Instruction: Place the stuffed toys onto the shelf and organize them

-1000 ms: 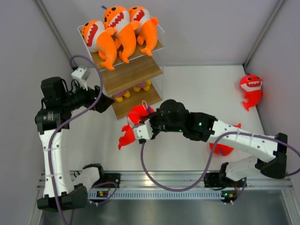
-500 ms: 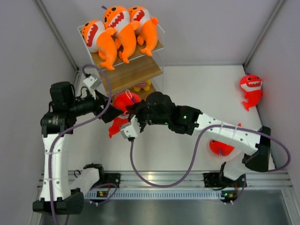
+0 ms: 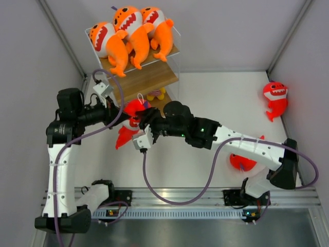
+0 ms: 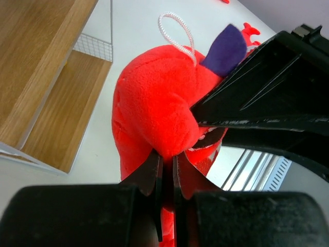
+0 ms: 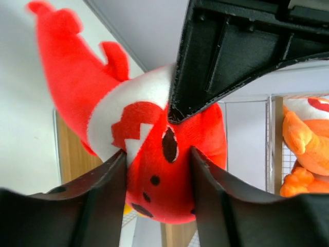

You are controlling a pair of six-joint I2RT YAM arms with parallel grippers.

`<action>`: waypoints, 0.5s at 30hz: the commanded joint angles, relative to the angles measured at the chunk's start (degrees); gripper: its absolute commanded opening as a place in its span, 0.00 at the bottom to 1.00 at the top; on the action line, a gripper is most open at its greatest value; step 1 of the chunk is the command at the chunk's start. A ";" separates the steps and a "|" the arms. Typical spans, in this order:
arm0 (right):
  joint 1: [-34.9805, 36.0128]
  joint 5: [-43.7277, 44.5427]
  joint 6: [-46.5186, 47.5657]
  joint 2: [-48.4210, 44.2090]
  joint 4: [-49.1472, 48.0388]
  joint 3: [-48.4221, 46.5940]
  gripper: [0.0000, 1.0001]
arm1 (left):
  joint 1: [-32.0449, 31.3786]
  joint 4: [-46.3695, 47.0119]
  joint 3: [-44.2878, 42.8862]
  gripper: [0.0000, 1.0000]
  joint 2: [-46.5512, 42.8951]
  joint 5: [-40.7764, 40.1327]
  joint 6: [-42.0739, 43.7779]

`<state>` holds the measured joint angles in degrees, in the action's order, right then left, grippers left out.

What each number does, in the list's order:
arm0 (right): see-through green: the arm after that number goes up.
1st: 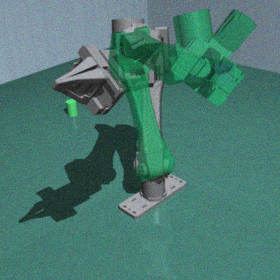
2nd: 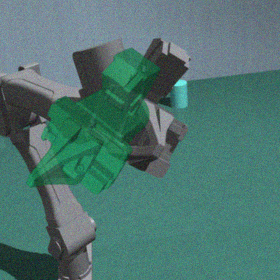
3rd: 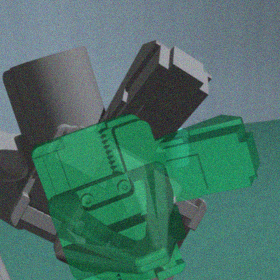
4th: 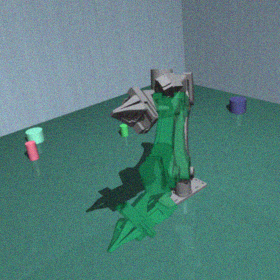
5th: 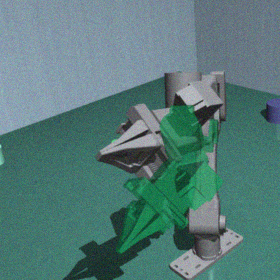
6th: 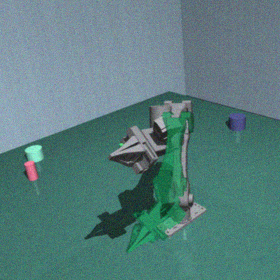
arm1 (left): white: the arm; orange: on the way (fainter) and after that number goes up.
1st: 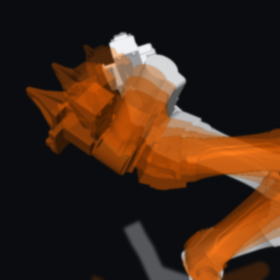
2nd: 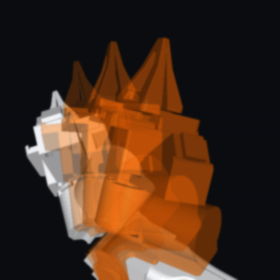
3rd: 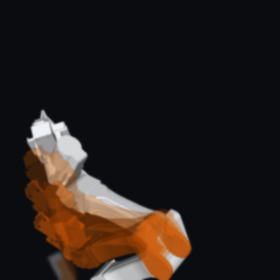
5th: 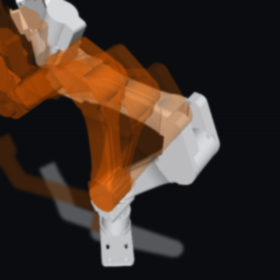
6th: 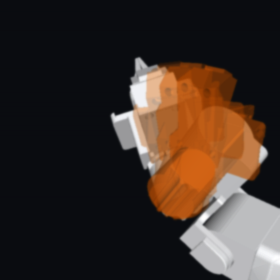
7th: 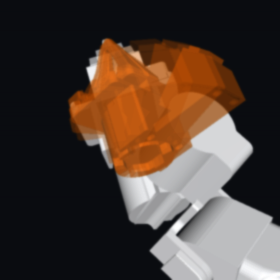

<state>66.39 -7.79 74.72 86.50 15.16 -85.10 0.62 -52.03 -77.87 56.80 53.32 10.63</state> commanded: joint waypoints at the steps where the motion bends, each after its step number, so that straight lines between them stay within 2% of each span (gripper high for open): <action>1: -1.00 -0.48 -10.17 -5.80 -22.51 5.28 0.52 | -0.27 -0.35 -2.98 0.00 0.86 -1.97 -1.14; 4: -3.89 2.77 -30.27 -10.81 -36.31 13.36 0.79 | -0.27 -0.26 -8.94 0.00 2.08 -5.94 -4.56; 5: -5.90 3.57 -42.95 -13.09 -38.17 14.95 0.91 | -0.27 -0.35 -10.80 0.00 2.44 -7.17 -6.57; 7: -8.02 4.71 -55.49 -14.68 -40.11 18.03 0.97 | -0.27 -0.26 -14.75 0.00 3.58 -6.65 -8.51; 8: -9.60 6.72 -67.22 -15.56 -40.55 19.00 0.98 | -0.27 -0.35 -18.25 0.00 3.93 -5.08 -10.35; 11: -9.96 9.11 -85.28 -15.92 -44.41 23.56 0.99 | -0.36 -0.18 -23.80 0.00 5.25 -2.18 -14.39; 13: -9.79 9.64 -92.70 -16.10 -50.63 30.06 0.99 | -0.27 1.40 -24.61 0.00 5.26 -0.85 -16.34; 14: -9.53 9.64 -98.39 -15.40 -59.89 32.34 0.99 | -0.27 2.10 -24.62 0.00 5.08 -0.68 -17.83; 15: -9.26 9.38 -99.84 -14.61 -63.29 34.71 0.99 | -0.27 3.24 -24.44 0.00 4.99 -0.59 -18.45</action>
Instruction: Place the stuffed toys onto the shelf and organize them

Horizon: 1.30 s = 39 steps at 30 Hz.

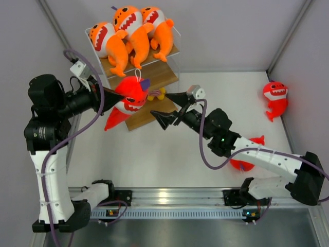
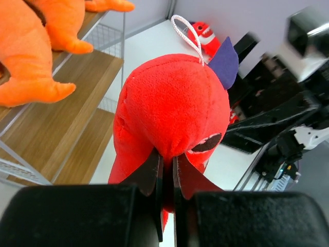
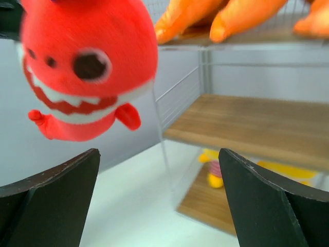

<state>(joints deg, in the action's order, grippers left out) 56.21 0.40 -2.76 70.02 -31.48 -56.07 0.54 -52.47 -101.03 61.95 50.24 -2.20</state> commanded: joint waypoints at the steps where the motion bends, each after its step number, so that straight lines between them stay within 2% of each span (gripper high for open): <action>1: 1.36 1.53 -23.33 2.75 -19.03 5.89 0.98 | -0.18 4.38 -0.92 0.00 -0.51 2.58 -6.32; 7: 5.84 1.45 -26.58 11.97 -35.73 2.82 0.96 | -0.18 7.20 0.05 0.00 -0.87 0.57 -9.67; 13: 7.60 -0.14 -36.25 22.95 -46.82 -1.40 0.95 | -0.27 8.70 -0.30 0.00 -0.43 0.12 -11.51; 24: 9.98 0.39 -41.44 31.84 -44.45 -12.39 0.91 | -0.18 11.07 -0.22 0.00 -0.08 0.56 -13.10; 26: 10.24 0.39 -43.20 33.34 -44.72 -13.79 0.86 | -0.18 11.42 -0.04 0.00 0.10 0.56 -13.36; 28: 10.33 0.39 -44.34 34.48 -44.02 -14.85 0.72 | -0.10 12.04 0.49 0.00 0.10 0.56 -14.06; 30: 10.42 0.04 -44.61 35.01 -42.79 -15.99 0.69 | -0.01 12.48 0.40 0.00 0.27 0.74 -14.41; 39: 10.86 1.35 -45.49 35.45 -43.40 -15.65 0.68 | 0.52 13.88 -0.30 0.00 0.62 1.09 -15.73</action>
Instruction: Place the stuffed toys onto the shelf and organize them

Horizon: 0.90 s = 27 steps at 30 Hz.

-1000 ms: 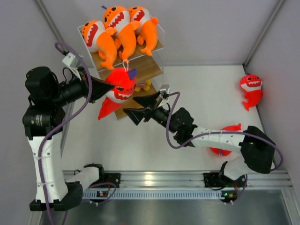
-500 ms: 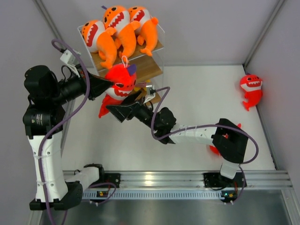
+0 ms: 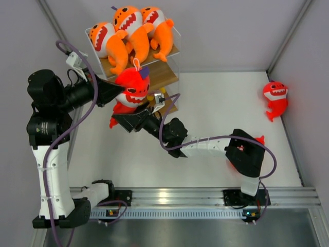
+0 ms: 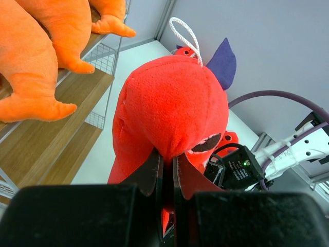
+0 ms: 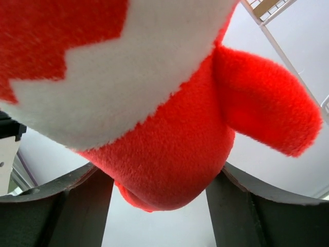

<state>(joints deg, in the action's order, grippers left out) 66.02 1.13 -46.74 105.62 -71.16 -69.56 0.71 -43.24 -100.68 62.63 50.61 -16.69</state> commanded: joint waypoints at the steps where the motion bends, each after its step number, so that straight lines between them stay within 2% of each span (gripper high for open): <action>1: 1.04 0.98 -1.51 -0.33 -3.73 -1.81 0.66 | 0.34 4.66 -0.57 0.00 -0.05 0.63 -1.24; 3: 1.04 2.21 -1.25 -0.94 -3.38 -0.67 0.62 | 0.34 4.66 -0.65 0.00 -0.05 0.54 -1.07; 6: 1.04 3.00 -1.42 -1.21 -2.85 0.30 0.46 | 0.43 4.66 -0.74 0.00 -0.14 0.28 -1.07; 7: 1.04 3.09 -1.42 -1.47 -2.94 0.48 0.28 | 0.61 4.66 -0.74 0.00 -0.23 0.02 -0.98; 9: 0.95 3.71 0.06 -3.13 -2.33 1.79 0.06 | 0.61 4.66 -0.31 0.00 -0.49 -1.38 -0.02; 10: 0.69 3.97 1.12 -4.19 -1.45 2.49 0.00 | 0.70 4.66 0.05 0.00 -0.84 -2.17 0.42; 12: 0.34 5.37 4.10 -7.08 5.21 4.86 0.00 | 0.61 4.66 1.27 0.02 -1.98 -3.93 1.48; 13: -0.10 6.25 7.42 -10.67 9.24 5.57 0.00 | 0.70 4.05 2.50 0.16 -2.42 -5.77 2.79; 14: -0.27 7.56 9.45 -12.53 17.72 6.18 0.00 | 0.70 3.61 3.03 0.34 -2.95 -6.74 3.58; 16: -1.32 7.93 16.72 -17.87 29.26 4.54 0.00 | 0.70 1.86 4.00 0.73 -3.39 -11.29 5.51; 17: -1.59 8.10 19.47 -19.30 34.71 3.39 0.00 | 0.70 1.24 4.27 0.80 -3.65 -12.89 6.31; 18: -2.03 7.93 24.72 -21.58 48.25 1.81 0.00 | 0.70 0.54 4.27 0.82 -3.66 -14.47 7.19; 20: -3.17 9.93 28.79 -23.18 61.07 -2.50 0.00 | 0.70 -1.39 4.01 0.86 -4.27 -19.48 10.00; 21: -3.53 10.73 32.03 -24.49 70.62 -3.55 0.00 | 0.70 -2.01 4.00 0.86 -4.36 -21.24 10.97; 24: -4.41 12.41 36.96 -25.47 83.25 -6.72 0.00 | 0.61 -3.77 3.83 0.87 -4.89 -26.60 13.96; 25: -5.19 11.63 37.51 -24.68 91.72 -9.51 0.00 | 0.61 -4.13 3.74 0.87 -5.06 -27.49 15.01; 27: -7.21 9.34 37.95 -22.15 99.76 -13.04 0.00 | 0.61 -4.92 3.65 0.87 -5.15 -30.21 16.07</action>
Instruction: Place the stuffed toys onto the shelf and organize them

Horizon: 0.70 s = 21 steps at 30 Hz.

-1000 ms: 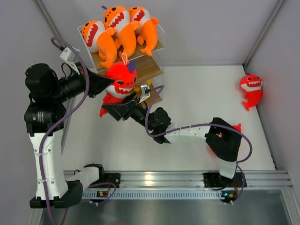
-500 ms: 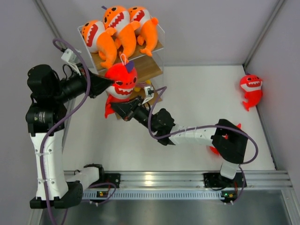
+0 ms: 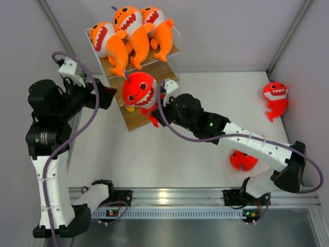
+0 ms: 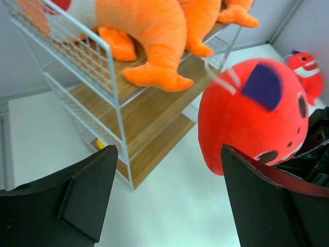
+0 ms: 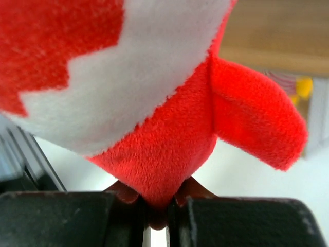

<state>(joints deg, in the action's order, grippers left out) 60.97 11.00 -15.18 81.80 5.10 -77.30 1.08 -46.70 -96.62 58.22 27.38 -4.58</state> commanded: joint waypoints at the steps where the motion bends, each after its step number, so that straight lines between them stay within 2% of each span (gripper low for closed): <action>1: -3.13 -2.55 6.13 2.57 29.73 -8.37 0.00 | 0.32 -1.55 -0.59 0.87 -0.74 -7.77 4.05; 3: -5.24 -4.75 6.13 4.41 34.34 -10.58 0.00 | 0.24 -2.08 -0.68 0.87 -1.09 -9.62 5.44; 6: -9.72 -8.45 4.64 6.00 36.21 -11.38 0.00 | 0.24 -2.43 -0.59 0.87 -1.35 -10.15 5.98; 9: -13.94 -10.48 3.23 5.57 32.09 -10.42 0.00 | 0.24 -2.52 -0.50 0.87 -1.35 -9.54 5.98; 16: -18.08 -10.39 0.68 7.76 26.19 -14.19 0.00 | 0.24 -2.52 -0.50 0.87 -1.35 -8.83 5.98; 17: -18.34 -10.39 0.85 8.81 25.58 -14.98 0.10 | 0.24 -2.43 -0.59 0.87 -1.44 -8.74 5.90; 18: -18.52 -10.39 1.11 9.77 25.74 -16.90 0.14 | 0.32 -2.43 -0.50 0.87 -1.35 -8.74 5.90; 21: -19.22 -9.43 0.59 12.94 26.36 -20.95 0.12 | 0.32 -2.43 -0.68 0.87 -1.35 -8.57 5.99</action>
<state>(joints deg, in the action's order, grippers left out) 42.94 1.61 -13.56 92.60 35.31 -92.73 1.08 -49.69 -96.62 57.49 18.98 0.69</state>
